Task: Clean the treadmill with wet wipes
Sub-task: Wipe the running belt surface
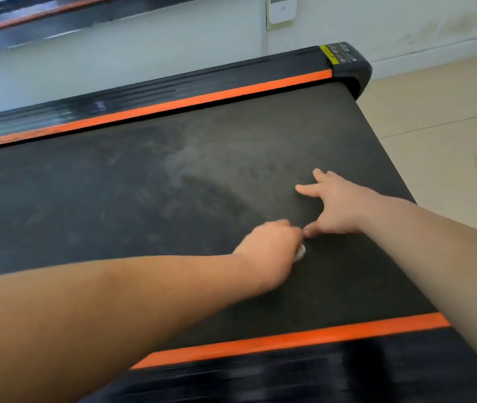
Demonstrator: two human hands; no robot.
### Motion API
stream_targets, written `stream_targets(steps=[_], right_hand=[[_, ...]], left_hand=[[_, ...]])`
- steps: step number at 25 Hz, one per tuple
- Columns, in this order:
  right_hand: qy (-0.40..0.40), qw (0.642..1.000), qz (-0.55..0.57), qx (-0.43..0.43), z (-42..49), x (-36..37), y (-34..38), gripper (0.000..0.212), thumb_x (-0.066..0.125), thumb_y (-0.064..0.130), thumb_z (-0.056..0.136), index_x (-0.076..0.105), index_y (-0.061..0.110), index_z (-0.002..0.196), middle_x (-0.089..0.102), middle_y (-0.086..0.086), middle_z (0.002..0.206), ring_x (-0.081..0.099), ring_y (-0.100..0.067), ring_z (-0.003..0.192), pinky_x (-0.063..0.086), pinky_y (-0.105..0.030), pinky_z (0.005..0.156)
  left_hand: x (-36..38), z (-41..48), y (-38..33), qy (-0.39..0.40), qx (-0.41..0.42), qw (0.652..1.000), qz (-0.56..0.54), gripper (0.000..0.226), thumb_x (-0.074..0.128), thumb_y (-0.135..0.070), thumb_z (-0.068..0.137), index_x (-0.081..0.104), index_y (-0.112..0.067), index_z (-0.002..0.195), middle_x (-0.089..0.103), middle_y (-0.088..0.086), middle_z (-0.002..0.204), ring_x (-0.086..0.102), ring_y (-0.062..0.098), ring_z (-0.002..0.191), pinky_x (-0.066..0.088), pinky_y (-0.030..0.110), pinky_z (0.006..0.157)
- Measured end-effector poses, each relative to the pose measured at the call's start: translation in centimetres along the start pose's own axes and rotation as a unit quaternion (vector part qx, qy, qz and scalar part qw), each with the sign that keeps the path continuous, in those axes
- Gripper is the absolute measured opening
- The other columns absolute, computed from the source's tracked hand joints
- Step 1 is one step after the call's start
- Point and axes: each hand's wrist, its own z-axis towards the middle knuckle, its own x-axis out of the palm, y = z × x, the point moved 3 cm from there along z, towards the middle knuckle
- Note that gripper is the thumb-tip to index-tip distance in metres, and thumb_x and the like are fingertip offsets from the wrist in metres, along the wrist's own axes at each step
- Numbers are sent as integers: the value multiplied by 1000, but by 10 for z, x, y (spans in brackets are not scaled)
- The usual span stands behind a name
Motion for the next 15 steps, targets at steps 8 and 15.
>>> stream_targets(steps=[8,15], right_hand=[[32,999,-24,-15,-65,38,-23,105,79,61,76,15,50,158,-10,11,171,-8,-17,158,29,-56,120],[-1,1000,6,-28,-81,56,-25,98,71,70,79,20,44,159,-5,5,172,-6,-19,158,13,-51,126]], left_hand=[[28,-28,-21,-98,-132,983,-82,12,56,-23,98,67,-19,99,65,6,105,60,29,102,48,35,86],[11,-66,27,-147,-305,935,-103,17,57,-16,96,63,-9,111,65,12,112,61,32,105,50,37,85]])
